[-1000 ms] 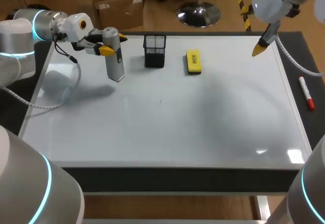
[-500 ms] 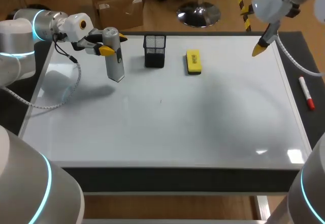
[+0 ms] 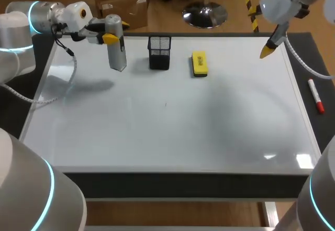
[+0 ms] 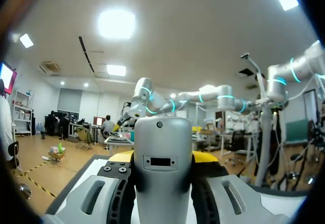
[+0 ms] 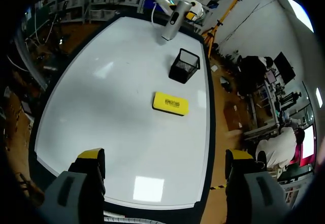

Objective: Pick up the inspection probe, press it on each red-marked spot on the whiteboard one by one, put down the probe, pick up the eraser, and wipe off all the red marks.

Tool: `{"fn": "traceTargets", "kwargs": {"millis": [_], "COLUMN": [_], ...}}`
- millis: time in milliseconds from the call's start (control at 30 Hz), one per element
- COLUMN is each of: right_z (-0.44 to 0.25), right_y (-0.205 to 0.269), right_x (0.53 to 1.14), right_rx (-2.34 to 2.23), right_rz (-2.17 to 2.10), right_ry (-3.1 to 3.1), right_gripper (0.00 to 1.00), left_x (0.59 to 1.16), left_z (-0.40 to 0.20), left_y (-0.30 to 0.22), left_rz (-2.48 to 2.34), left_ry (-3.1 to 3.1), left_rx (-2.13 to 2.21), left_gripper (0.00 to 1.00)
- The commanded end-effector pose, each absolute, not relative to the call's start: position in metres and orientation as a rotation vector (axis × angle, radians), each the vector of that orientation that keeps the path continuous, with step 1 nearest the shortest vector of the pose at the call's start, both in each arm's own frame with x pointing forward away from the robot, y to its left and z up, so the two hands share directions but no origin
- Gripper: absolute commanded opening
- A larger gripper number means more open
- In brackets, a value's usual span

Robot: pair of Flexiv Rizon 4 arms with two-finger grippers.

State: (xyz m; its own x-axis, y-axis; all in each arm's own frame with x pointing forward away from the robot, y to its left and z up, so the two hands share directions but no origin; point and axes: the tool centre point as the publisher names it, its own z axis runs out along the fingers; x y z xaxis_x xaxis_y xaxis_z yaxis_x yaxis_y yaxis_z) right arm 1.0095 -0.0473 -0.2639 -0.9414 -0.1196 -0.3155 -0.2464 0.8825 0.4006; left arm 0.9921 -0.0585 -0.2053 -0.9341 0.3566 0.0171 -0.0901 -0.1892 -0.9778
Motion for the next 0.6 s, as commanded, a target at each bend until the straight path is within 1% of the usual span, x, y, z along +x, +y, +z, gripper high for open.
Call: {"fn": "traceTargets", "kwargs": {"millis": [33, 600], "right_z": [-0.263, -0.263], "right_y": [-0.047, -0.047], "right_x": [1.010, 1.010], "right_rx": [-0.277, -0.277], "right_rz": [0.636, 0.636], "right_ry": [2.774, 2.774], "right_gripper": [1.00, 1.00], "left_x": [0.988, 1.025], "left_z": [-0.183, -0.132], "left_y": [-0.063, -0.096], "left_rz": [2.221, 2.366], "left_ry": [-1.867, -1.928], "left_rx": [-0.262, -0.136], "left_gripper": [0.00, 0.00]}}
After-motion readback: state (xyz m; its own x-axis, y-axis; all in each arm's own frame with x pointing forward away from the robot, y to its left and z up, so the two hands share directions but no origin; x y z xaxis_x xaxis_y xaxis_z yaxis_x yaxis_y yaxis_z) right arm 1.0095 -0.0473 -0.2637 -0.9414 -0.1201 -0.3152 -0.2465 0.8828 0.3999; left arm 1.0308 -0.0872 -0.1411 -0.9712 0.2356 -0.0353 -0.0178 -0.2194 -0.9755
